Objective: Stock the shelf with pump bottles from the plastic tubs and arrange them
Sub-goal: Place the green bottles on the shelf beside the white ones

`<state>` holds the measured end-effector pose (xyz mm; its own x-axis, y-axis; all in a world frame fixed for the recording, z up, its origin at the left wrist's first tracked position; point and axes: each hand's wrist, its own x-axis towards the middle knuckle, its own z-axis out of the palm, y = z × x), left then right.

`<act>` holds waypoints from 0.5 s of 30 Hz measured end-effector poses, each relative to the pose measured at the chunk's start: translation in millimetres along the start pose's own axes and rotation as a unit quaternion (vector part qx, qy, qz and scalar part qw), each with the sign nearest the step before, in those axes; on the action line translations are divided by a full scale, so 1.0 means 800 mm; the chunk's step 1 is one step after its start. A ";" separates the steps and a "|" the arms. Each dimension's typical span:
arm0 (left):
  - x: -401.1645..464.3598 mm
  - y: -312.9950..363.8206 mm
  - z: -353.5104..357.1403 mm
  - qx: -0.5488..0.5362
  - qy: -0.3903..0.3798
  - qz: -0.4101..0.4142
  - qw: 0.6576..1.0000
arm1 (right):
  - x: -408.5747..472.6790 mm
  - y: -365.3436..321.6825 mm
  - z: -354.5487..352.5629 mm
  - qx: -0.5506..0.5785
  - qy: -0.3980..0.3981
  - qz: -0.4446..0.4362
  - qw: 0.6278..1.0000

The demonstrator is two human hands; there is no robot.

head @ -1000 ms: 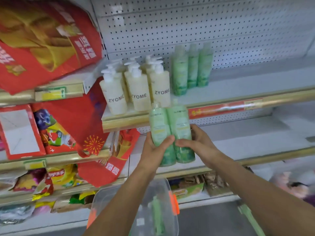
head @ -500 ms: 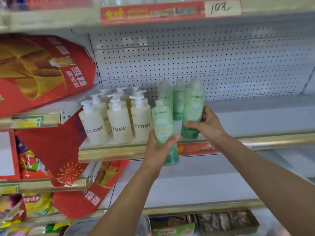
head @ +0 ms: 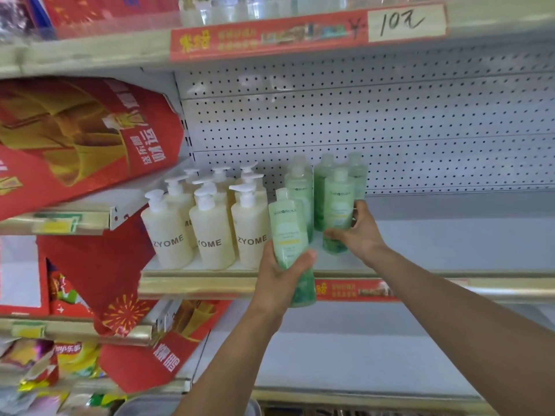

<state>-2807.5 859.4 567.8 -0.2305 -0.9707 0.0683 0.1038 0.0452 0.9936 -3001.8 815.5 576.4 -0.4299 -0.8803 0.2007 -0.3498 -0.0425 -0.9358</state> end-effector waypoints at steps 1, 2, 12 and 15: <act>0.002 0.000 0.001 -0.001 0.001 0.000 1.000 | 0.002 0.001 0.001 -0.003 0.001 -0.001 1.000; 0.003 0.001 0.003 -0.002 0.000 0.001 1.000 | 0.004 0.002 0.002 -0.008 0.002 -0.003 1.000; 0.006 0.008 0.015 0.016 0.003 0.010 1.000 | -0.036 -0.047 -0.012 -0.045 0.079 -0.069 0.993; 0.007 0.015 0.028 0.047 -0.012 0.030 0.998 | -0.064 -0.084 -0.019 0.009 -0.118 -0.035 0.992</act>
<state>-2828.9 859.8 581.8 -0.2505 -0.9594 0.1297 0.0279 0.1268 0.9915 -2969.2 870.6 633.8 -0.1977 -0.9609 0.1940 -0.3557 -0.1141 -0.9276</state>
